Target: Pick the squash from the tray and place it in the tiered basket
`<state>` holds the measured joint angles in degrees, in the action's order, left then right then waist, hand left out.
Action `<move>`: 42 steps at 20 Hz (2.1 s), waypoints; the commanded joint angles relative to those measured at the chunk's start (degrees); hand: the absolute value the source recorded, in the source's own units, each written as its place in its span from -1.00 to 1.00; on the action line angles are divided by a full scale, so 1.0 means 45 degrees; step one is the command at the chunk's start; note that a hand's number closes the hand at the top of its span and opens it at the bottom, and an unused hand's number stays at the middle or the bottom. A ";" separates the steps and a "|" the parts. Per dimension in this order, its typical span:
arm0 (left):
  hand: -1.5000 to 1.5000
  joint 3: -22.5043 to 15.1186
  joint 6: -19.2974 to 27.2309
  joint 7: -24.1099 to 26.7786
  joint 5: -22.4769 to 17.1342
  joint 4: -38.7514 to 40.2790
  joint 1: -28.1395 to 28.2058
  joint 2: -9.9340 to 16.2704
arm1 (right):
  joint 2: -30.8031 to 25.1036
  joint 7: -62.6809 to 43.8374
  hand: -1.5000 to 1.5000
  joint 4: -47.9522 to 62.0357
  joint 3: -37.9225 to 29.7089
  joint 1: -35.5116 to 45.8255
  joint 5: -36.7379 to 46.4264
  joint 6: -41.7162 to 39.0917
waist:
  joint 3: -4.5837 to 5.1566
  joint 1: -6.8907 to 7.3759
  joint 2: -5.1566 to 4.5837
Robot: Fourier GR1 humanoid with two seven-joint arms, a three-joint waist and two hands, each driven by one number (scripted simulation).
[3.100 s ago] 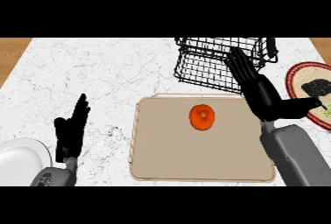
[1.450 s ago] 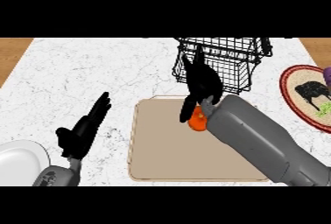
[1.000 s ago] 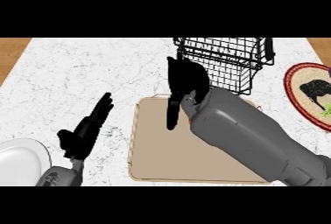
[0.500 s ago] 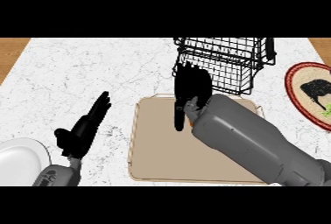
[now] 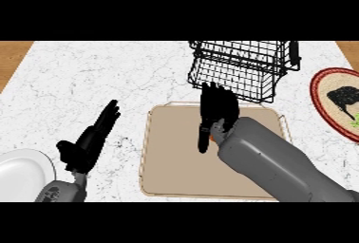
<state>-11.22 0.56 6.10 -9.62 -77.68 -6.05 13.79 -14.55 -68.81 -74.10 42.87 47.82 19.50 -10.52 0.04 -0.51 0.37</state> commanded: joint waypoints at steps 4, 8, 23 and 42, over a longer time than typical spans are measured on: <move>0.00 0.0137 0.0130 0.0109 0.0178 0.0274 -0.0245 -0.0259 | -0.0003 -0.2367 -1.00 -0.0163 -0.0181 -0.1221 0.0782 -0.0231 | 0.0000 -0.0065 -0.0015; 0.00 0.0207 -0.0370 0.0264 0.0111 0.0399 -0.0179 -0.0106 | 0.0478 -0.2238 -1.00 0.0417 -0.0907 -0.0927 0.0974 -0.0408 | 0.0001 0.0104 -0.0059; 0.00 0.0315 -0.0169 0.0244 0.0887 0.0413 -0.0290 -0.0786 | 0.1973 0.0978 1.00 0.1460 -0.2052 -0.2741 0.3693 0.1162 | -0.0007 0.0151 -0.0085; 0.00 0.1361 -0.0679 0.0351 0.0912 0.0182 0.0317 -0.0561 | -0.6263 1.0003 1.00 0.0456 -0.7377 -0.6876 0.3309 0.0579 | -0.0054 -0.0610 -0.0060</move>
<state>-5.77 -2.71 7.04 -5.51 -76.47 -5.41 10.79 -30.39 -35.87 -73.65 16.81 22.47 37.91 -8.58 -0.07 -2.63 0.33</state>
